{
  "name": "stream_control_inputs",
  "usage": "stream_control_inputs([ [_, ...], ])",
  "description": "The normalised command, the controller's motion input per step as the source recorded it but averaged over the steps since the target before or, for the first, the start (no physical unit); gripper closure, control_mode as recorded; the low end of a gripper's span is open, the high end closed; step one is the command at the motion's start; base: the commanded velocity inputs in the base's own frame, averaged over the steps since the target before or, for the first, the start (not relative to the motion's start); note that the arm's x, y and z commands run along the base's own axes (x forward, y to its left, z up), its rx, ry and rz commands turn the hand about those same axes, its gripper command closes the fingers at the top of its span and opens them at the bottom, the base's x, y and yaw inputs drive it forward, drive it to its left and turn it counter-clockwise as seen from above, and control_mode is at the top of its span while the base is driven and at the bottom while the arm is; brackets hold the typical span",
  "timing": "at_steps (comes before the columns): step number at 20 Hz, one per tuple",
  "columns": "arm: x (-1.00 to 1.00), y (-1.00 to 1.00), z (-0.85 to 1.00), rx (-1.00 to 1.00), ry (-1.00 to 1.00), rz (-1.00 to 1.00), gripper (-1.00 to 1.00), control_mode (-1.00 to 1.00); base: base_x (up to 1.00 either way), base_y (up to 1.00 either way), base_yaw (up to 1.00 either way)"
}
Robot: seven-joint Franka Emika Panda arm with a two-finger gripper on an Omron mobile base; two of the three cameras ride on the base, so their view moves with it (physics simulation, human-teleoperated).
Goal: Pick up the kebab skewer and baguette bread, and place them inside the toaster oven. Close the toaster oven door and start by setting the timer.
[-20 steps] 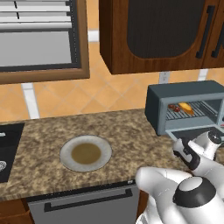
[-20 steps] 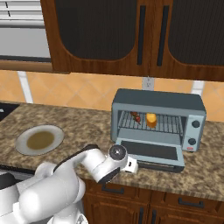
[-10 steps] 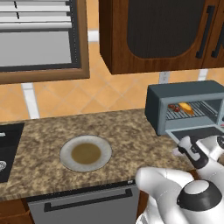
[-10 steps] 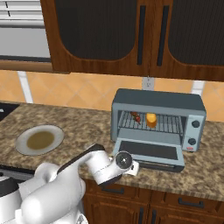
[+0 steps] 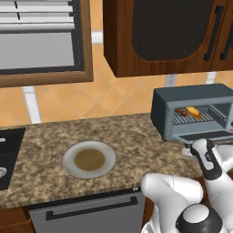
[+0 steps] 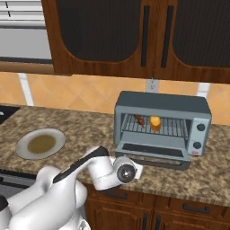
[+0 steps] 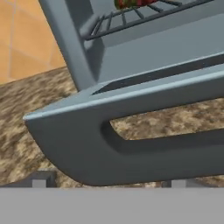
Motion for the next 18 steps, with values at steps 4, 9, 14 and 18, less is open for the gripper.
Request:
stream_control_inputs([
  [4,0.27,0.15,0.58,-0.03,-0.21,-0.06,-1.0,-1.0,0.0,0.0,0.0],
  [9,0.19,0.11,0.5,-0.04,-0.14,-0.06,-1.0,-1.0,0.0,0.0,0.0],
  [14,0.31,-0.01,0.4,-0.07,0.0,-0.03,-1.0,-1.0,0.0,0.0,0.0],
  [18,0.35,-0.12,0.5,-0.07,0.03,0.0,-1.0,-1.0,0.0,0.0,0.0],
])
